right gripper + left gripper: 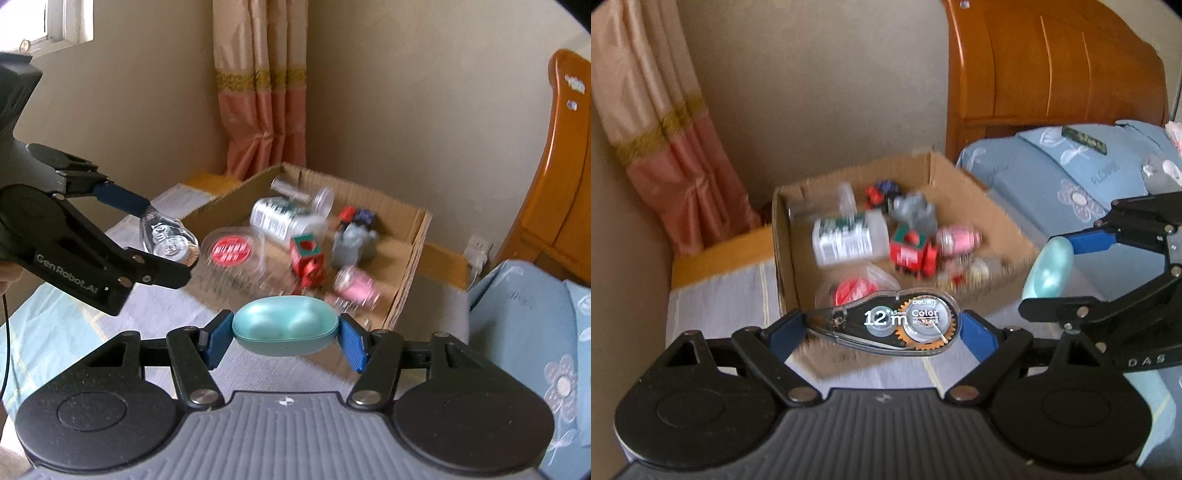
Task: Organize rigid objects
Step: 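Lower the tape and earbud case into the box and open both tools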
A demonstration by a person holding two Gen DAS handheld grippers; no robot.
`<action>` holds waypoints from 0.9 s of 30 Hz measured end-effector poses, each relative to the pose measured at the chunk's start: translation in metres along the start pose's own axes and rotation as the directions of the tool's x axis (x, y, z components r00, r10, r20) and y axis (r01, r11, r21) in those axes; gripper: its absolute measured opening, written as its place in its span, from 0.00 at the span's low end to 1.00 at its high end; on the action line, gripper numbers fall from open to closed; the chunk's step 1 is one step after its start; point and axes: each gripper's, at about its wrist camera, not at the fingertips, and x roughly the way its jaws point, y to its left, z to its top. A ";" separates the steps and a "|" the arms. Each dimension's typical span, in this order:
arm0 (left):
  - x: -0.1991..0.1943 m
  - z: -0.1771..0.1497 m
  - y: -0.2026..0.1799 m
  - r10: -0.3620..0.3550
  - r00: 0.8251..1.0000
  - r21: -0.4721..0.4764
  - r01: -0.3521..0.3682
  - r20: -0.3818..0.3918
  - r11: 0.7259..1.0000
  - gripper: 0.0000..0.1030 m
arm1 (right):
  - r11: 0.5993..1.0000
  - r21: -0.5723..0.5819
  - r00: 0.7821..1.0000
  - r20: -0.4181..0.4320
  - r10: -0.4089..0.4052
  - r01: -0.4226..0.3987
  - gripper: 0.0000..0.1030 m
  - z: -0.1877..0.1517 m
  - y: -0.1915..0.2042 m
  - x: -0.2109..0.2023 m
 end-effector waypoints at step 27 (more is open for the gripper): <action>0.090 0.084 0.016 0.026 0.999 -0.015 -0.026 -0.045 1.000 0.87 | 0.989 0.138 0.996 -0.074 -0.048 0.058 0.80 0.039 -0.063 0.071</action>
